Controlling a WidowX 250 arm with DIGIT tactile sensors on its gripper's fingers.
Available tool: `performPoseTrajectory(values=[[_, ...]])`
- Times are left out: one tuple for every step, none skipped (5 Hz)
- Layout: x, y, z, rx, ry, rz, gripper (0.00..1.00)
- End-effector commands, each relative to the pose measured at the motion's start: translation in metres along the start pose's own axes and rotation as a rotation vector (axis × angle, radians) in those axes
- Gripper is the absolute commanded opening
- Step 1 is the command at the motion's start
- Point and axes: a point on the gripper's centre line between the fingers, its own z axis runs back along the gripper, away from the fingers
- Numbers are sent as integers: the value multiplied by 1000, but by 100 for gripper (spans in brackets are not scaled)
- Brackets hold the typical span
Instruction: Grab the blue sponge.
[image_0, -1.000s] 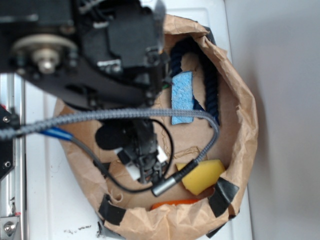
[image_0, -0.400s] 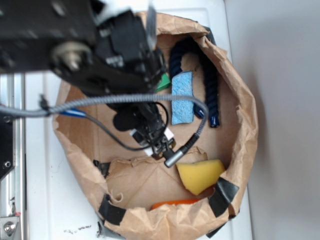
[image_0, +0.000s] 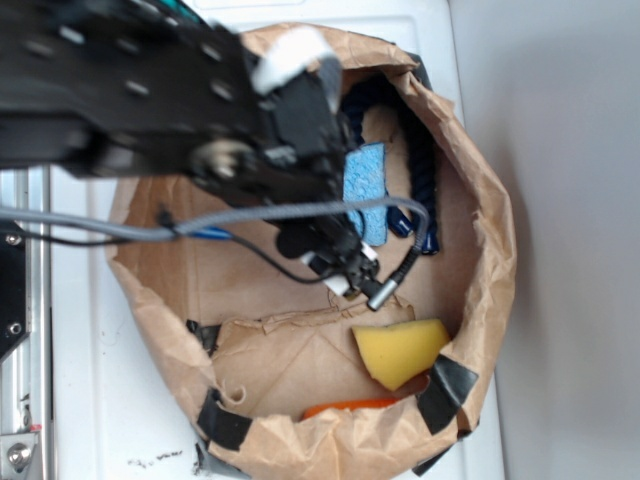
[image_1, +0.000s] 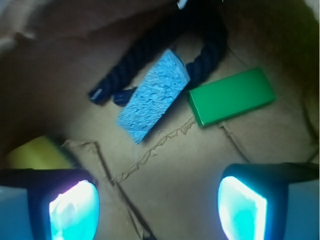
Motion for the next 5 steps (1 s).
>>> performPoseTrajectory(values=[[26, -21, -14, 47, -95, 170, 100], [30, -18, -22, 56, -129, 219, 100], [33, -17, -27, 68, -158, 209, 100], [34, -3, -23, 81, -153, 220, 100], [36, 16, -7, 90, -115, 259, 100]])
